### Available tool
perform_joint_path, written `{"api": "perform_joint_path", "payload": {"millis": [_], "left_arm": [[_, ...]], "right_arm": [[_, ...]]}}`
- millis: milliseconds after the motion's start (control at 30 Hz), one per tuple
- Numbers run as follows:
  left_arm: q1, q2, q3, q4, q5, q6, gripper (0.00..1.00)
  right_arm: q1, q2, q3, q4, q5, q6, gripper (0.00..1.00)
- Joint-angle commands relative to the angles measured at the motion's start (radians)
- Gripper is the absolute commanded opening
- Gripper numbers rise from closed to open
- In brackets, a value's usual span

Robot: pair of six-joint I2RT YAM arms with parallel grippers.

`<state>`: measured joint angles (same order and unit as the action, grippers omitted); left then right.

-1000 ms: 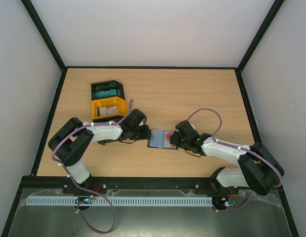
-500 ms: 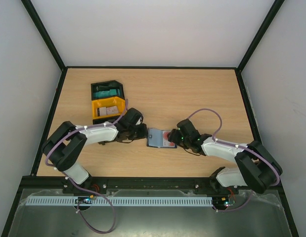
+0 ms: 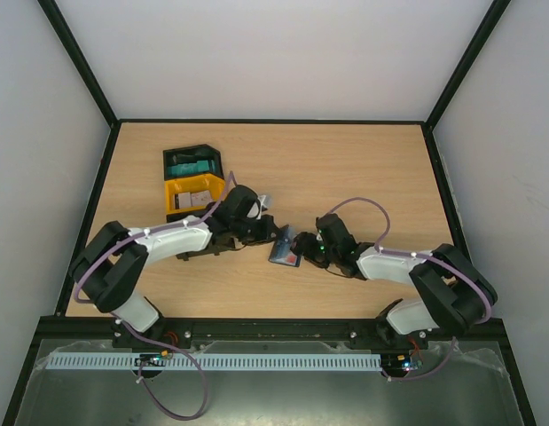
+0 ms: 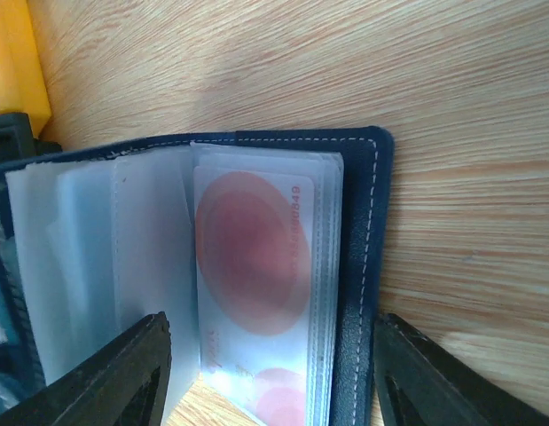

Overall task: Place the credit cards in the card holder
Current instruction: Close the card holder at the center of the board.

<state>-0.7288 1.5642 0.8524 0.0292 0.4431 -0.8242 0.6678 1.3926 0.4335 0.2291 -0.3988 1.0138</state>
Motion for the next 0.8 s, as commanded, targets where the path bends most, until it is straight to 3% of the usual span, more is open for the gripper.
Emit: {"api": "perform_joint_path", "payload": {"millis": [0, 333, 467, 600, 767], "left_arm": [[-0.026, 0.059, 0.025, 0.055, 0.080, -0.022, 0.03], [-0.059, 0.152, 0.040, 0.111, 0.132, -0.017, 0.15], [-0.074, 0.214, 0.014, 0.227, 0.170, -0.021, 0.21], [-0.093, 0.277, 0.009, 0.340, 0.234, -0.062, 0.24], [-0.112, 0.301, 0.058, 0.217, 0.163, 0.015, 0.33]], "right_arm": [[0.007, -0.005, -0.024, -0.015, 0.039, 0.017, 0.62], [0.007, -0.218, -0.042, -0.272, 0.346, 0.046, 0.60], [0.007, -0.293, -0.035, -0.345, 0.447, 0.085, 0.60], [0.007, -0.327, -0.023, -0.371, 0.475, 0.083, 0.61], [0.007, -0.300, -0.009, -0.359, 0.405, 0.054, 0.61]]}}
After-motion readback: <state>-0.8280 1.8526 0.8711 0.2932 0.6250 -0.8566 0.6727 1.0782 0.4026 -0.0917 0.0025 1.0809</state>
